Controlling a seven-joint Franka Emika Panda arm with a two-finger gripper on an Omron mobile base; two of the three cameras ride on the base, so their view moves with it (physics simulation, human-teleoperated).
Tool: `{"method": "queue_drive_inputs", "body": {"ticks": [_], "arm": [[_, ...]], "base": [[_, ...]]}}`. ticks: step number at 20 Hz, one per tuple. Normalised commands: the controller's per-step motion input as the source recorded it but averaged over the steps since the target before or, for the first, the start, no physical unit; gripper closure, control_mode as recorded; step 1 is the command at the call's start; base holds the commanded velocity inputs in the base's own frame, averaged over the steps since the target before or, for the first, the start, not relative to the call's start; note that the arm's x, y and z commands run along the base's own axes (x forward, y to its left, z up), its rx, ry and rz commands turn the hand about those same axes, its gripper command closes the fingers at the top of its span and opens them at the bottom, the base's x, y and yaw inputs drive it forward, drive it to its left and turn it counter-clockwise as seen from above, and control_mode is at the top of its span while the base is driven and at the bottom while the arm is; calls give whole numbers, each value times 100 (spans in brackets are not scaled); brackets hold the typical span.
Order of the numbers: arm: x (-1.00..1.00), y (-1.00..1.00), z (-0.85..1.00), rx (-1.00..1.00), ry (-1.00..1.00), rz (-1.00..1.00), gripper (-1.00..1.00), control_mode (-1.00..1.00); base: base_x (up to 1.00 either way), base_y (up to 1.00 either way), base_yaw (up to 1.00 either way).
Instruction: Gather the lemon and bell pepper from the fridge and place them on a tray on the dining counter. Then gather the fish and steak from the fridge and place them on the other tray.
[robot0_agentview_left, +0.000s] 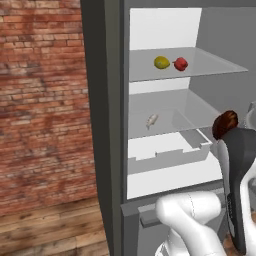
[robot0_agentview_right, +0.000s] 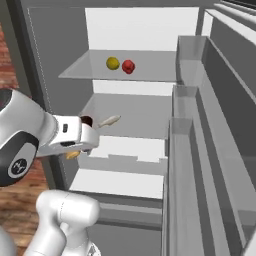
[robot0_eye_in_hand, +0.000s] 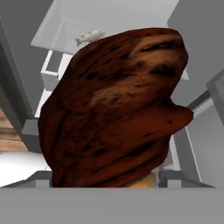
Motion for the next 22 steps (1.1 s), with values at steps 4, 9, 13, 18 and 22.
{"method": "queue_drive_inputs", "body": {"ticks": [4,9,13,18,22], "arm": [[0,0,0,0,0,0,100,100],[0,0,0,0,0,0,100,100],[0,0,0,0,0,0,100,100],[0,0,0,0,0,0,100,100],[0,0,0,0,0,0,100,100]], "base": [[-27,57,-3],[-26,61,-6],[-65,17,-13],[-77,0,-14],[-69,0,-16]]}}
